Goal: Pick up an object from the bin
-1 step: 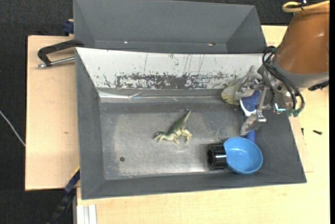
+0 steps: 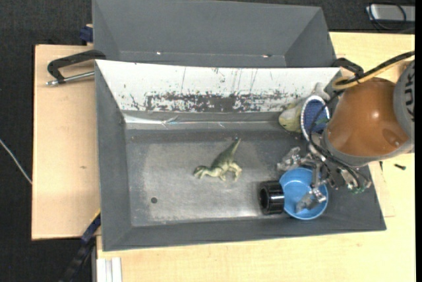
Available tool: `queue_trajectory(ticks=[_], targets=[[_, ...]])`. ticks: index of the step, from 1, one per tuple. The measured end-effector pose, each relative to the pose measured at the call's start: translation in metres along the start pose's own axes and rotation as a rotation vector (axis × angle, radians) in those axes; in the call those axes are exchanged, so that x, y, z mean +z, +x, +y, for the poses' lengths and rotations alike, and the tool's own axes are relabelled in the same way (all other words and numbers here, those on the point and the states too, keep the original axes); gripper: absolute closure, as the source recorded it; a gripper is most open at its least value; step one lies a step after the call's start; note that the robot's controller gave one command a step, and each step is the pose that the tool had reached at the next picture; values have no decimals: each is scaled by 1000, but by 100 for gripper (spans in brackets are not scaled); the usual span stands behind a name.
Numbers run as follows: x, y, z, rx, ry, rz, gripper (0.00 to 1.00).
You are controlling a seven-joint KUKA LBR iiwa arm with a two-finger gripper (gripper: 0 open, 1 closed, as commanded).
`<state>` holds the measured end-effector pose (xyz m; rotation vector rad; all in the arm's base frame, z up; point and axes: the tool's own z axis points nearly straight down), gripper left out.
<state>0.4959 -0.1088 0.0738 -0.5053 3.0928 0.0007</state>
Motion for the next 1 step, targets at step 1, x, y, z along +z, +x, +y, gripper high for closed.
queue_trajectory(ticks=[1], targets=[[-29,7,-28,-12,4,-1,0]])
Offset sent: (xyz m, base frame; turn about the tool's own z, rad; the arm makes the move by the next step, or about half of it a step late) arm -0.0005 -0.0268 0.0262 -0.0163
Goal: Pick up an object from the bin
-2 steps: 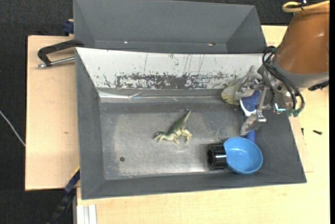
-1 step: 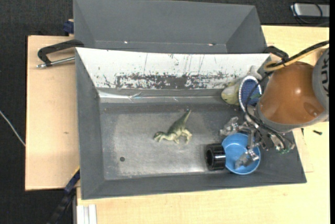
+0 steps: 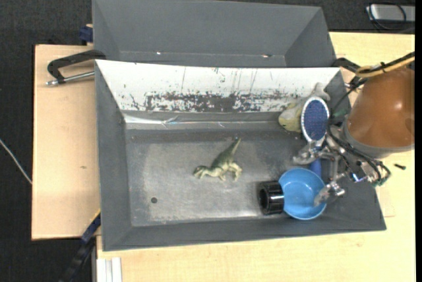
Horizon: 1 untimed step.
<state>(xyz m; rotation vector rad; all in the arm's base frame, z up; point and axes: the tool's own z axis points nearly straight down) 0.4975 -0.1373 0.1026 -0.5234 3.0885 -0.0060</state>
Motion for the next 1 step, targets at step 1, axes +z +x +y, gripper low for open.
queue_trajectory(ticks=[1], targets=[[2,-9,43,-58,-8,7,0]])
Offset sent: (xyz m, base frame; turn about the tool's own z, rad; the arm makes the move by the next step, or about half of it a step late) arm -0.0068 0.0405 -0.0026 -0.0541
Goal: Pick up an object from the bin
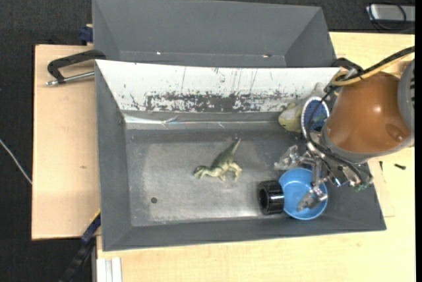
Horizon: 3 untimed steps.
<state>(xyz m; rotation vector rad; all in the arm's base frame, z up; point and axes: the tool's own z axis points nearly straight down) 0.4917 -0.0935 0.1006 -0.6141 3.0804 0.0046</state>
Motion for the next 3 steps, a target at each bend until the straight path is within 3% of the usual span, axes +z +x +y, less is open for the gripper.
queue_trajectory(ticks=[1,2,3], targets=[[26,4,-22,36,-1,-5,0],[24,2,-21,37,2,-2,0],[17,-10,-21,33,11,-36,100]])
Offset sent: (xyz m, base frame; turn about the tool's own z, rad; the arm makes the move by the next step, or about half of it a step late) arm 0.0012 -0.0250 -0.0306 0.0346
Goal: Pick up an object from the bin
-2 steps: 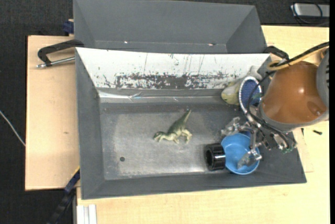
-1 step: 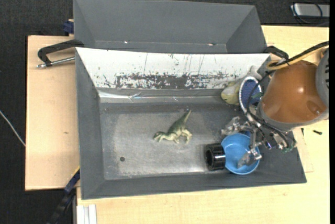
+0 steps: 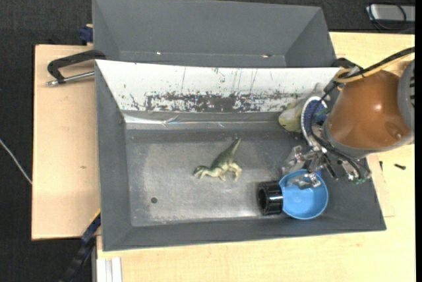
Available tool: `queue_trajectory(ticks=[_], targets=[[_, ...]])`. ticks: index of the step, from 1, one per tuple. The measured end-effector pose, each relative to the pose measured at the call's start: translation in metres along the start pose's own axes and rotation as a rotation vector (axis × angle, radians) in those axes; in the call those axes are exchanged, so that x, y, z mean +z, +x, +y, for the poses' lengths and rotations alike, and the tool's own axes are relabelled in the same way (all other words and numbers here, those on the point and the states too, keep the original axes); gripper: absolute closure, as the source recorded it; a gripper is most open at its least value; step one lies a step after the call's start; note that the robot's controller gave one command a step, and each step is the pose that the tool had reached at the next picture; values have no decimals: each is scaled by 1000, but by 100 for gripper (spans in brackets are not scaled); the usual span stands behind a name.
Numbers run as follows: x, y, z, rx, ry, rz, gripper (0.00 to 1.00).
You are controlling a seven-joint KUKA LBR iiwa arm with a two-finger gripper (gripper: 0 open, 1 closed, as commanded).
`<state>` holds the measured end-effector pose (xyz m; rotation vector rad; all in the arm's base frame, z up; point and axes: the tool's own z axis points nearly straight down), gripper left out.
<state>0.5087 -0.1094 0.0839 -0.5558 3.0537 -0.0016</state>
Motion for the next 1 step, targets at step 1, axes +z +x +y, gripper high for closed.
queue_trajectory(ticks=[1], targets=[[-33,-5,-1,0,-1,22,100]])
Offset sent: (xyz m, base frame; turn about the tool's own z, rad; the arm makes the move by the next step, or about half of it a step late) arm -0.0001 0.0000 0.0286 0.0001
